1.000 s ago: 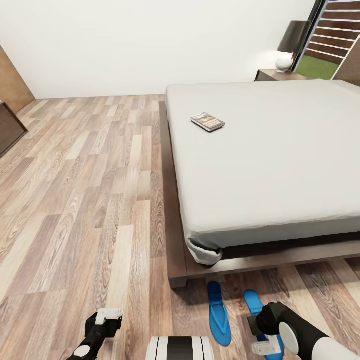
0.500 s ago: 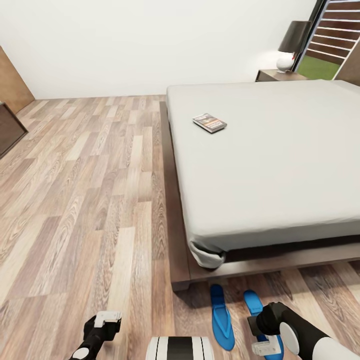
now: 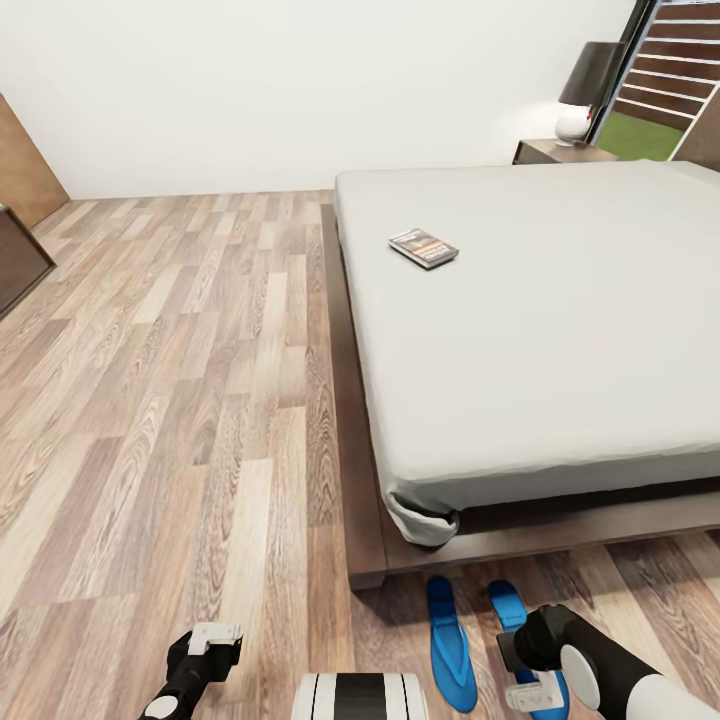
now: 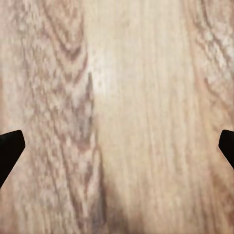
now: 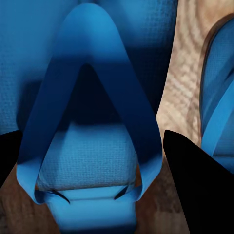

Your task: In the bedroom, move the book from the bed onto either nightstand, and place the two sandals side by side next to the bed.

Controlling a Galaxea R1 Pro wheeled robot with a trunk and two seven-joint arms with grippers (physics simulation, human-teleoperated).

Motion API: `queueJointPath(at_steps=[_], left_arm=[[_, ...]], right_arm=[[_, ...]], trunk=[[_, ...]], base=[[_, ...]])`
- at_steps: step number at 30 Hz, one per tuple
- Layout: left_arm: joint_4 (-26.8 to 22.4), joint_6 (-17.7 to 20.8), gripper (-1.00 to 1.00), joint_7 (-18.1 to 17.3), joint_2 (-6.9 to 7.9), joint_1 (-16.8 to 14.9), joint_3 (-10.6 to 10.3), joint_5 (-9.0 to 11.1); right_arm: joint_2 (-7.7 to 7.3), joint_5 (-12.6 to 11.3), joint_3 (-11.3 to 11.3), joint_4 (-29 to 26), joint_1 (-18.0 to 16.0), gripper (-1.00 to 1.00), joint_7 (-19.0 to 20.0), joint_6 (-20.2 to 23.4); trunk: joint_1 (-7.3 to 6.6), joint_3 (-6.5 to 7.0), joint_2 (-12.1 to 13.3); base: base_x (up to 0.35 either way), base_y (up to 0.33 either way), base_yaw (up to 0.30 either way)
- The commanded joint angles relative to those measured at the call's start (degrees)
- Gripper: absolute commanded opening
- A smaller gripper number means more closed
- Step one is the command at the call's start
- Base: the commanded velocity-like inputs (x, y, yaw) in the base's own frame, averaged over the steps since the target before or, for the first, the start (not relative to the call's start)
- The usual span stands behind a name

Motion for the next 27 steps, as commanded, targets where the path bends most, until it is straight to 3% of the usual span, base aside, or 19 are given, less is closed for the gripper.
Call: queueJointPath(at_steps=[1,27], left_arm=[[-0.01,-0.17,1.00,0.30,0.03,-0.02,-0.50,0.39],[-0.01,-0.20,1.00,0.36,0.03,-0.02,-0.58,0.39]], right_arm=[[-0.07,-0.21,0.31,-0.12,-0.04,-1.00,0.32,-0.11],[-0.41,-0.27,0.30,1.42,-0.04,-1.00,0.32,0.16]], trunk=[[-0.01,-0.04,-0.02],[-0.01,-0.04,-0.02]], base=[[0.002,0.002,0.000],[0.012,0.049,0.000]])
